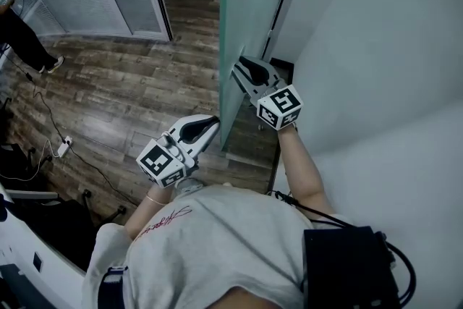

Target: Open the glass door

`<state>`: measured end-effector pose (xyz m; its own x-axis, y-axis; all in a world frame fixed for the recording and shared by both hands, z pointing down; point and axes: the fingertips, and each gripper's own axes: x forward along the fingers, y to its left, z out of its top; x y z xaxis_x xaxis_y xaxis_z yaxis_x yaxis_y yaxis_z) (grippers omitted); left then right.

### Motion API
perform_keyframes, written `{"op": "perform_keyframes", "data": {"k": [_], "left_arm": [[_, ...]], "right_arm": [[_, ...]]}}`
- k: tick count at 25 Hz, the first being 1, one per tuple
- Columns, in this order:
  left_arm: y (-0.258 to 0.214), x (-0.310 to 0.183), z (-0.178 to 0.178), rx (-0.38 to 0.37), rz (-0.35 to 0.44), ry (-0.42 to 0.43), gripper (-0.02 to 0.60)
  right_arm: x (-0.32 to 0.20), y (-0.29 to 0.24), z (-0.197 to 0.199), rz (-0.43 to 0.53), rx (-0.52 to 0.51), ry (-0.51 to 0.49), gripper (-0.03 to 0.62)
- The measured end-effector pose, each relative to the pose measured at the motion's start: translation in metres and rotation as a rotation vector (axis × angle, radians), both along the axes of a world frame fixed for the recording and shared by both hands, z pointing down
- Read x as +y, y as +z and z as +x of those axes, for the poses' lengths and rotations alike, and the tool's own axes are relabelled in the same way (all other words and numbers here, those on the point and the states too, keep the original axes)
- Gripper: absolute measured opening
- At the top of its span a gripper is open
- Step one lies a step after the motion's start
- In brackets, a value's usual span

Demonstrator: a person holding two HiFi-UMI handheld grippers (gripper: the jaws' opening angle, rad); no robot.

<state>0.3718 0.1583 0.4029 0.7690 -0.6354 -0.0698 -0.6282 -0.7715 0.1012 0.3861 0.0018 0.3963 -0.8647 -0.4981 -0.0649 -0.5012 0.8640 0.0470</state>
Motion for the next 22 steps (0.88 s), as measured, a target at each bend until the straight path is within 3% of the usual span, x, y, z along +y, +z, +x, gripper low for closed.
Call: {"op": "perform_keyframes", "data": {"k": [22], "left_arm": [[0.001, 0.002, 0.068, -0.010, -0.018, 0.145, 0.035]], "right_arm": [[0.022, 0.000, 0.099, -0.034, -0.041, 0.020, 0.110]]}}
